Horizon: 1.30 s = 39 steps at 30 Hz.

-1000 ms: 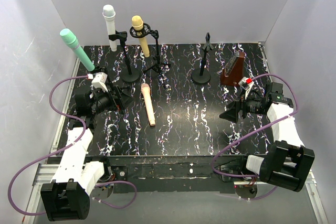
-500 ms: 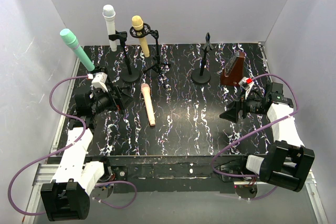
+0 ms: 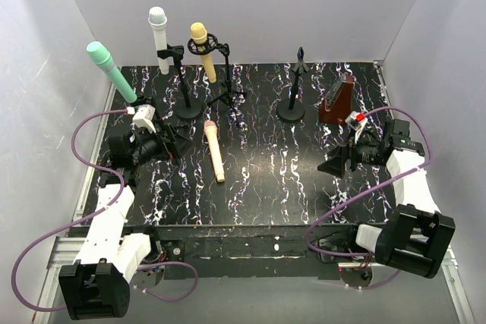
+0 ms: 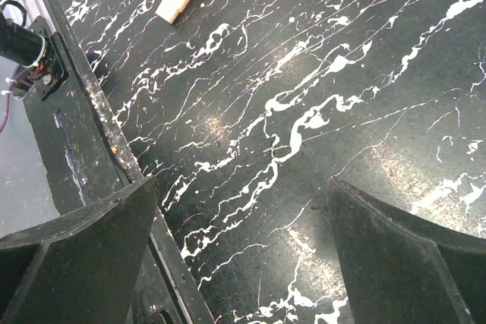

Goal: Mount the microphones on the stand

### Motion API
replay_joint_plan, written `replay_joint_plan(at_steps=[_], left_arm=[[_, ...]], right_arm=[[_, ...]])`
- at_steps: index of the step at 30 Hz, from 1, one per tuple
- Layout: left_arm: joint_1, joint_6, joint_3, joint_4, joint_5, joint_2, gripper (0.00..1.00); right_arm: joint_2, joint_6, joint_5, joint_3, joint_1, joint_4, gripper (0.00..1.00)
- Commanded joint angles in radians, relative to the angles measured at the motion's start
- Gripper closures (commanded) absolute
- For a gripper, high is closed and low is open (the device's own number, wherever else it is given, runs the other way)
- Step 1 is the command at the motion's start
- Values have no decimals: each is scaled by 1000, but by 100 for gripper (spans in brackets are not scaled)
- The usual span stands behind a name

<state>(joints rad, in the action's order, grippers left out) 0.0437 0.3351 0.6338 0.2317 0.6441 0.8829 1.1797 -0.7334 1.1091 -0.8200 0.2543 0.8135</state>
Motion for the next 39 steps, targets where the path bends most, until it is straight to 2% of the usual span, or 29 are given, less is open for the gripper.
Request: replay_joint_plan(at_steps=[1,8,13,17,22,24,30,34,36,39], left_arm=[[-2,4,1,-17,17,-22,2],[-1,36,0,-6,28,-48,2],[-2,76,15,18,54,-79,2],[-2,62,9,57,40,-90,2],[-2,56,6,72,31,-96,2],[-2,50,4,75,25,-98,2],[-1,45,1,80,28,-94,2],[-1,44,3,81,28,-85,2],[-2,44,6,80,28,-84,2],[-2,47,6,80,26,-79,2]], right_arm=[[-29,-18,18,-37,3,48,2],[-22,-96,-25,-197,3,216,2],[-17,-92,-37,-344,2,262,2],[-20,17,-67,-456,2,179,2],[-3,266,27,-521,-1,-28,2],[18,417,34,-525,-26,-146,2],[103,474,-346,-620,-225,-233,3],[191,592,-590,-724,-334,-339,4],[245,688,-772,-803,-400,-382,2],[357,807,-994,-942,-467,-370,2]])
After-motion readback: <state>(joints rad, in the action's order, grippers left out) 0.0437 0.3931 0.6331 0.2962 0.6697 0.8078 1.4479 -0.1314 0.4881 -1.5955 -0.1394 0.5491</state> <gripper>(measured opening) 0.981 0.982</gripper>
